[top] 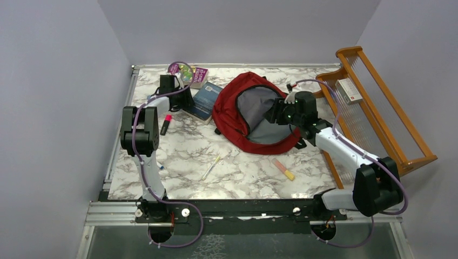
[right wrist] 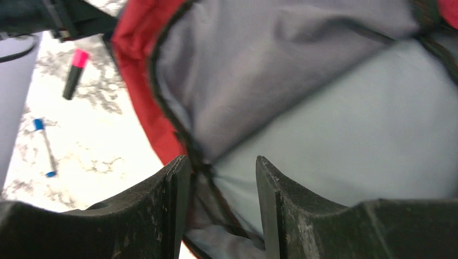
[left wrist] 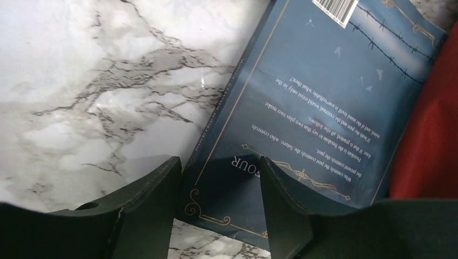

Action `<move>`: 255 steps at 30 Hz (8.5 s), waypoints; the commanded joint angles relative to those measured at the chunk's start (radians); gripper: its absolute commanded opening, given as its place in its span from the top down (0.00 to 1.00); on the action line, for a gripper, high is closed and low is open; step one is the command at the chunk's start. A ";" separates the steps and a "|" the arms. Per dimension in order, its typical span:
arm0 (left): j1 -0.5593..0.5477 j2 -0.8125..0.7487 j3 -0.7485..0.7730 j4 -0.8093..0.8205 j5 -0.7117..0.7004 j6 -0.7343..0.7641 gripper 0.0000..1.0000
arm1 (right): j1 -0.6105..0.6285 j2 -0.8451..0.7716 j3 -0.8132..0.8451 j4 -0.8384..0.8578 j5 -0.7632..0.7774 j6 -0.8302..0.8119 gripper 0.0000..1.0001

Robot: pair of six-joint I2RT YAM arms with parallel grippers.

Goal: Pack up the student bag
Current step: Pick up the book from the center of the board.

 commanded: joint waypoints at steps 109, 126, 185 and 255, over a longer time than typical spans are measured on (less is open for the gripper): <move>-0.008 -0.159 -0.411 0.137 0.252 -0.384 0.05 | 0.195 1.107 0.759 -0.164 0.070 0.372 0.99; -0.054 -0.118 -0.519 0.457 0.444 -0.545 0.36 | 0.190 1.118 0.771 -0.160 -0.006 0.349 0.99; -0.247 -0.887 -0.032 -0.281 0.528 0.402 1.00 | 0.157 -0.237 0.225 0.209 -0.177 -0.317 0.05; -0.257 -1.010 -0.116 -0.424 0.525 1.155 0.70 | 0.210 -0.066 0.449 -0.214 -0.631 -0.798 0.99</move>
